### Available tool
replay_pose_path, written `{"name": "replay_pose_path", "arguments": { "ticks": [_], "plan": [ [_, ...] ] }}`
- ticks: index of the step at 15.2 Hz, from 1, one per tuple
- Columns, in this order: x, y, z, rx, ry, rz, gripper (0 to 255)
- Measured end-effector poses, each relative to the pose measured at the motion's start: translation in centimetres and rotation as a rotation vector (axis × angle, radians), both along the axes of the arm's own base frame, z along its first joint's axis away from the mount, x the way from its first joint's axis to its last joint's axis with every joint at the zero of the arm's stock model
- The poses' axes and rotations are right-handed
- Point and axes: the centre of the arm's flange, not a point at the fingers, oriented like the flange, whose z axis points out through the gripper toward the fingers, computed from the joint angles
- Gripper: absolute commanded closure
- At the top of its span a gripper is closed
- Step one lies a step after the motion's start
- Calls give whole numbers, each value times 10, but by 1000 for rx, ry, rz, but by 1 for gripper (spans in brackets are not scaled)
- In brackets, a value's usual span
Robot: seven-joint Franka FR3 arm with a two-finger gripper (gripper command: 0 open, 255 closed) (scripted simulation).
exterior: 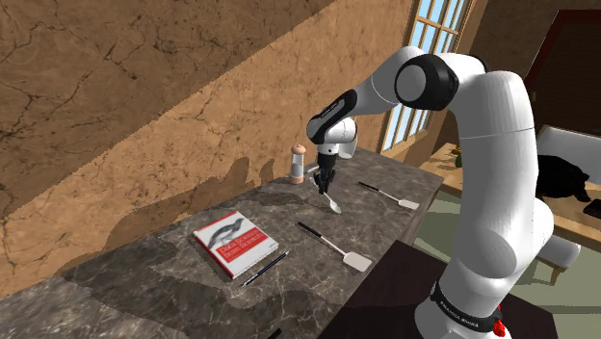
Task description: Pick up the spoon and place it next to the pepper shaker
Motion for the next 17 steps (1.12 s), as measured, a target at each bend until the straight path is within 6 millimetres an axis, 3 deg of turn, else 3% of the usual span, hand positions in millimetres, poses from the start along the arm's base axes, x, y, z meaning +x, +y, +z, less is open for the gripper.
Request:
{"name": "replay_pose_path", "arguments": {
  "ticks": [6,12,13,17],
  "plan": [
    [-1,0,-31,0,0,0,255],
    [-1,0,-34,0,0,0,255],
    [-1,0,-34,0,0,0,0],
    [-1,0,-34,0,0,0,0]
  ]
}}
